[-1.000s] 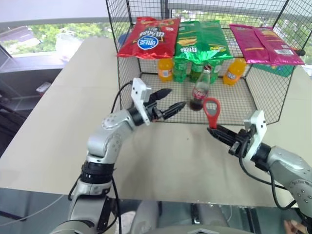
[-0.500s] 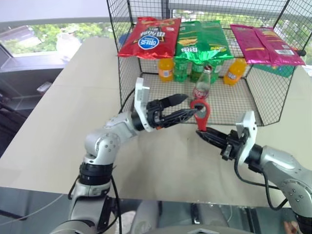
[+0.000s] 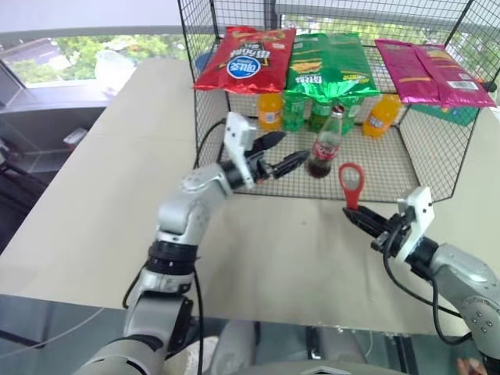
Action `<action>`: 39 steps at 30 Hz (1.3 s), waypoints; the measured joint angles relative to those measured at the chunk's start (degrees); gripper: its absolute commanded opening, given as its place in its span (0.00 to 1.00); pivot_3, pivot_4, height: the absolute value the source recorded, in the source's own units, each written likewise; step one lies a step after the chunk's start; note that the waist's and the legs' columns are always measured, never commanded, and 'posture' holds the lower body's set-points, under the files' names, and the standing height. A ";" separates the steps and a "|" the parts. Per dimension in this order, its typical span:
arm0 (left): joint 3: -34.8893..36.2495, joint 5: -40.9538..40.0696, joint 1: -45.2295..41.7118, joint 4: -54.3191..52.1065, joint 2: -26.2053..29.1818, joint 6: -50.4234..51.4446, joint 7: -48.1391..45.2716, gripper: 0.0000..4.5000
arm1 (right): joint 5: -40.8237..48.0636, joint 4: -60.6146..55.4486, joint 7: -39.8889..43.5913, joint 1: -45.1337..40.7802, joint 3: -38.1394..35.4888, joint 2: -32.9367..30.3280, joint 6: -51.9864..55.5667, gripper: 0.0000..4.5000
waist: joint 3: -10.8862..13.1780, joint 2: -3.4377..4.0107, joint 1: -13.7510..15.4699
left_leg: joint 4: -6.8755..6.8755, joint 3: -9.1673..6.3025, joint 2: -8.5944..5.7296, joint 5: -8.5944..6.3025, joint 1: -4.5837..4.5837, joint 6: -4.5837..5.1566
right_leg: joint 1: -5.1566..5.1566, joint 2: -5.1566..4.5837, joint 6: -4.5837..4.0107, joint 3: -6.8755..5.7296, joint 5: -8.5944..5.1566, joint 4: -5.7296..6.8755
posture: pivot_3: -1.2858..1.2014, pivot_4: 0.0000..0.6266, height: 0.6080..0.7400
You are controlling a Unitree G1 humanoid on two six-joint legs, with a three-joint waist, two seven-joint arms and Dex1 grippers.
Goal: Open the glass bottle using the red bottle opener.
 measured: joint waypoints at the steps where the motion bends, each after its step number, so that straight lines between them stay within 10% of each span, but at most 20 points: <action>1: -1.12 2.30 -1.50 2.26 -1.32 -2.24 0.68 0.99 | -0.05 -0.47 -0.18 0.15 -0.23 0.19 -0.07 0.00 | 0.01 -0.01 -0.03 | 0.00 0.01 0.00 0.00 0.00 0.00 | 0.00 0.00 0.00 0.00 0.00 0.00 | 0.52 0.24 1.00; 17: -1.75 12.70 -18.62 38.34 -10.66 -19.48 -0.94 0.99 | -0.60 -6.29 -3.72 3.98 -1.47 2.24 -0.49 0.00 | 0.04 -0.03 -0.17 | -0.02 0.02 -0.01 0.00 -0.05 0.00 | -0.04 0.00 0.03 -0.02 -0.01 -0.02 | 0.52 0.24 1.00; 23: -0.61 14.54 -23.84 49.96 -12.59 -25.39 -3.75 0.55 | -0.53 -8.09 -5.44 5.46 -1.78 2.54 -0.48 0.00 | 0.05 -0.04 -0.20 | -0.02 0.02 -0.01 0.00 -0.06 0.00 | -0.05 0.01 0.03 -0.02 -0.01 -0.01 | 0.52 0.24 1.00; 26: 0.26 14.87 -24.30 51.77 -12.73 -27.03 -5.21 0.54 | -0.25 -8.88 -5.91 5.72 -2.29 2.54 -0.47 0.00 | 0.05 -0.04 -0.34 | -0.02 0.02 -0.01 0.00 -0.06 0.00 | -0.05 0.01 0.03 -0.02 -0.01 -0.01 | 0.52 0.24 1.00; 33: 0.75 12.90 -21.27 45.04 -10.94 -24.87 -14.62 0.54 | 0.26 -9.03 -6.28 5.88 -3.21 2.52 -0.43 0.00 | 0.09 0.01 -0.45 | -0.04 0.03 0.00 0.00 -0.10 0.00 | -0.11 0.00 0.02 -0.01 -0.01 0.00 | 0.52 0.24 1.00; 39: 0.29 4.78 -11.73 18.15 -5.45 -8.97 -22.83 0.54 | 0.78 -9.25 -6.03 8.37 -5.82 2.03 -0.47 0.00 | 0.11 0.07 -1.03 | -0.04 0.00 0.03 0.01 -0.10 -0.01 | -0.10 0.00 0.02 -0.01 -0.01 0.03 | 0.52 0.24 1.00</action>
